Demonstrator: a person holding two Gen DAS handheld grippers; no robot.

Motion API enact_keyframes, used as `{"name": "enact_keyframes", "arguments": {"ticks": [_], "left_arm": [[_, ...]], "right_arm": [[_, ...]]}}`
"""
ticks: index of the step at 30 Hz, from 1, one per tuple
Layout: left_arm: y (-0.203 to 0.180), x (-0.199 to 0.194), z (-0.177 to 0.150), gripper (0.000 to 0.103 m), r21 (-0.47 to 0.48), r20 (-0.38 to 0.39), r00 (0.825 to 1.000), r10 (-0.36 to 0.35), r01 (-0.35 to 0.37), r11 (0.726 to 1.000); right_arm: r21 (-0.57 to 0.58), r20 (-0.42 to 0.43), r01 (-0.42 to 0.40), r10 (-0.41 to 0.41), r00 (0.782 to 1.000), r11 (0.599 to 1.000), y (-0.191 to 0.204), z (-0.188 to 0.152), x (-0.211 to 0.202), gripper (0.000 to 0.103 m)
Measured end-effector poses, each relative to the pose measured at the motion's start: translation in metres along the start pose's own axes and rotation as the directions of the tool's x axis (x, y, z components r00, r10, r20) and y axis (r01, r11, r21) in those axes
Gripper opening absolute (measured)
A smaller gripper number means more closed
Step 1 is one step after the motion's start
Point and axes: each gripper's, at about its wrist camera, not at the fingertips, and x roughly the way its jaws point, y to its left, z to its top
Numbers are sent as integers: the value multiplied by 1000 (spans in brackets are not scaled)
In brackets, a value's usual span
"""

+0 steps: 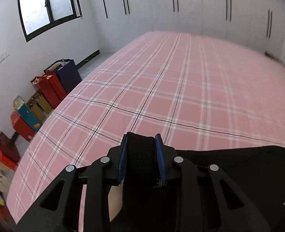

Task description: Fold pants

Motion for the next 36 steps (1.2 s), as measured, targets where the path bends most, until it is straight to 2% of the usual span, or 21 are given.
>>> {"name": "enact_keyframes", "arguments": {"ticks": [4, 5, 6, 8, 11, 13, 14, 15, 16, 18, 20, 21, 24, 26, 28, 30, 31, 32, 33, 34, 36], "left_arm": [[29, -58, -24, 26, 26, 38, 998, -54, 53, 998], [36, -71, -32, 9, 36, 48, 998, -46, 44, 998], [49, -88, -44, 5, 50, 63, 998, -15, 12, 999], [72, -105, -64, 7, 28, 39, 999, -22, 21, 999], [93, -111, -95, 9, 42, -41, 999, -9, 11, 999], [96, -113, -122, 33, 50, -105, 994, -26, 31, 998], [95, -111, -131, 69, 21, -133, 989, -59, 63, 998], [93, -110, -136, 90, -12, -139, 986, -87, 86, 996], [89, -107, -139, 89, -52, -134, 984, -117, 111, 992], [77, -90, -134, 91, -136, -164, 964, -211, 190, 972], [65, -59, -124, 91, -282, -206, 926, -315, 253, 926], [61, -42, -119, 91, -359, -215, 906, -365, 274, 892], [47, 2, -115, 91, -527, -252, 846, -469, 287, 800], [40, 26, -114, 91, -568, -288, 830, -479, 255, 782], [40, 46, -115, 78, -614, -318, 820, -476, 204, 763], [49, 57, -114, 30, -658, -327, 820, -470, 160, 736], [51, 56, -113, 22, -669, -322, 816, -480, 162, 725], [57, 53, -109, 6, -693, -283, 802, -527, 209, 690], [60, 47, -107, 6, -703, -253, 795, -551, 240, 670], [66, 31, -100, 6, -694, -215, 799, -561, 280, 664], [74, -11, -91, 5, -625, -169, 793, -585, 373, 686]], "right_arm": [[-57, 90, -34, 39, 995, 998, -5, -6, -57, 11], [-71, 108, -39, 46, 993, 997, -7, -11, -71, 11], [-106, 128, -30, 44, 991, 994, -8, -19, -90, 11], [-151, 137, -18, 39, 990, 988, -11, -33, -110, 11], [-235, 76, 9, 9, 997, 972, -14, -65, -123, 11], [-281, 33, 33, -25, 999, 959, -16, -92, -124, 12], [-282, 10, 36, -35, 999, 959, -17, -101, -123, 13], [-281, -19, 46, -54, 998, 959, -19, -113, -119, 14], [-275, -33, 59, -71, 997, 960, -20, -120, -116, 18], [-248, -31, 115, -126, 992, 962, -20, -131, -117, 23], [-184, -12, 137, -141, 990, 973, -21, -134, -128, 25], [-164, -6, 134, -137, 991, 977, -22, -134, -133, 25], [-120, 10, 123, -123, 992, 985, -19, -139, -156, 41], [-112, 13, 110, -110, 994, 988, -13, -146, -168, 46], [-101, 3, 91, -91, 996, 991, -9, -155, -178, 47], [-82, -13, 70, -71, 997, 994, -2, -164, -182, 48], [-71, -21, 61, -62, 998, 996, 1, -168, -183, 48], [-64, -25, 56, -57, 998, 996, 5, -171, -185, 48], [-50, -34, 39, -40, 999, 998, 9, -175, -185, 48], [-42, -40, 31, -33, 999, 999, 11, -176, -184, 48], [-22, -46, 13, -14, 999, 1000, 16, -180, -183, 48]]}}
